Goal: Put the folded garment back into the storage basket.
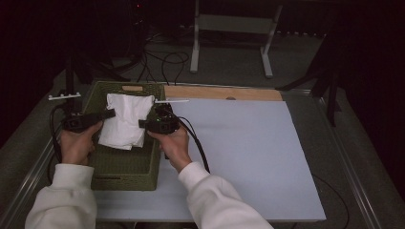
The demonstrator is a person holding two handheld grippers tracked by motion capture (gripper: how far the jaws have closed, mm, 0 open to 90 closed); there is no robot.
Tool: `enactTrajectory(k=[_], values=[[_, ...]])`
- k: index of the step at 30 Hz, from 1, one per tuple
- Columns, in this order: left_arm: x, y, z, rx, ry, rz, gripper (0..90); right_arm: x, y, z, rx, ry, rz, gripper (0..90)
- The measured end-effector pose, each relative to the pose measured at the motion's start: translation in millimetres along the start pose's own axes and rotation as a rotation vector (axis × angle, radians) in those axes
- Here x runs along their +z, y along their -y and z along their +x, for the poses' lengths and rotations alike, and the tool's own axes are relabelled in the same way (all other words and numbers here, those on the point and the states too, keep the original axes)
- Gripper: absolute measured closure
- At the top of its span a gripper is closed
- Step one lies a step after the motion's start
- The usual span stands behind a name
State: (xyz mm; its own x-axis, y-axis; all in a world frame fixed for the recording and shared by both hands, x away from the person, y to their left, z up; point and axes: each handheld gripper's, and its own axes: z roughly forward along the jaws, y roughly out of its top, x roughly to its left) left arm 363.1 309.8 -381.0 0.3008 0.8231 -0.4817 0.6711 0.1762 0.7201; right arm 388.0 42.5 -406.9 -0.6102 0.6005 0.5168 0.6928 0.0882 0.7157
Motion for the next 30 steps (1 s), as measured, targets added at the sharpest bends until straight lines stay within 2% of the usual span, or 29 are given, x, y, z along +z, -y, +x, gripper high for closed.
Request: enactTrajectory(k=[8,24,30], values=[[1.3,2.5,5.4,-0.002,-0.016,0.010,82.3,7.3,2.5,1.5,-0.002,0.012,0.016,80.9],[1.6,9.1,17.4,0.000,-0.078,0.036,82.3,25.3,8.7,6.1,0.003,0.027,0.057,80.8],[3.1,10.3,19.8,0.009,-0.113,0.058,82.3,32.6,10.8,7.6,0.000,0.040,0.077,80.7]])
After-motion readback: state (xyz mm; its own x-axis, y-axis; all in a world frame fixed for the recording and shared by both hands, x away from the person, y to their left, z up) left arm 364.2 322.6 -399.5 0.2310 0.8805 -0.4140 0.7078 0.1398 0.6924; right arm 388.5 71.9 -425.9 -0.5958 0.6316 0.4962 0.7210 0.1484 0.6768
